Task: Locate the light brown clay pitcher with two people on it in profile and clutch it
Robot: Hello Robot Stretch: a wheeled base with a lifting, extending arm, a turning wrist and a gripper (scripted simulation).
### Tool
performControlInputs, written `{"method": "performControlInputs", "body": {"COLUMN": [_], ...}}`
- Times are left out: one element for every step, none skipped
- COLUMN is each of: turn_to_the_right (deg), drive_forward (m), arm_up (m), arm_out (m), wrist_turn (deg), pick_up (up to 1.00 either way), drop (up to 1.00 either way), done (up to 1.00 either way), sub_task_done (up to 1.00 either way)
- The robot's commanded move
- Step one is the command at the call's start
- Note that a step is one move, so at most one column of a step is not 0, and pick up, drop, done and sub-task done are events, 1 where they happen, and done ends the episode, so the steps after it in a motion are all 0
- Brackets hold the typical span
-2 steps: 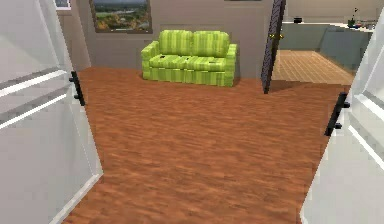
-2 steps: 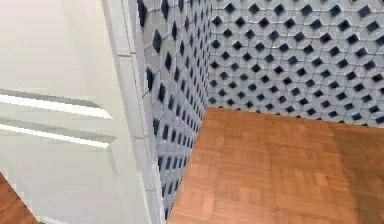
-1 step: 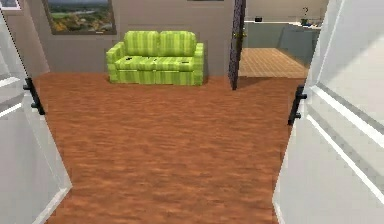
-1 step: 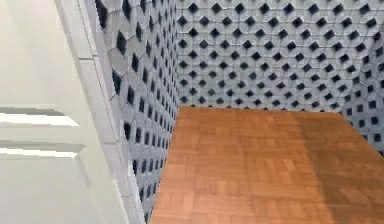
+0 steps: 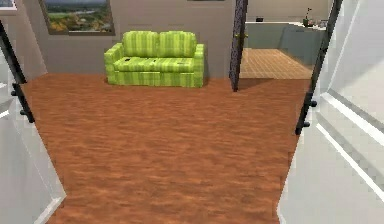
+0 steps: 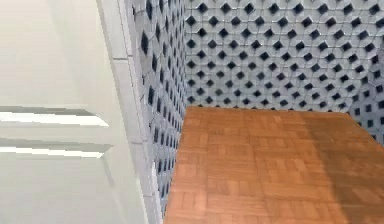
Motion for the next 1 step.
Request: {"method": "performControlInputs", "body": {"turn_to_the_right": [3.0], "drive_forward": [0.00], "arm_up": [0.00], "arm_out": [0.00], "wrist_turn": [0.0], "pick_up": [0.00], "drop": [0.00], "done": [0.00], "sub_task_done": [0.00]}}
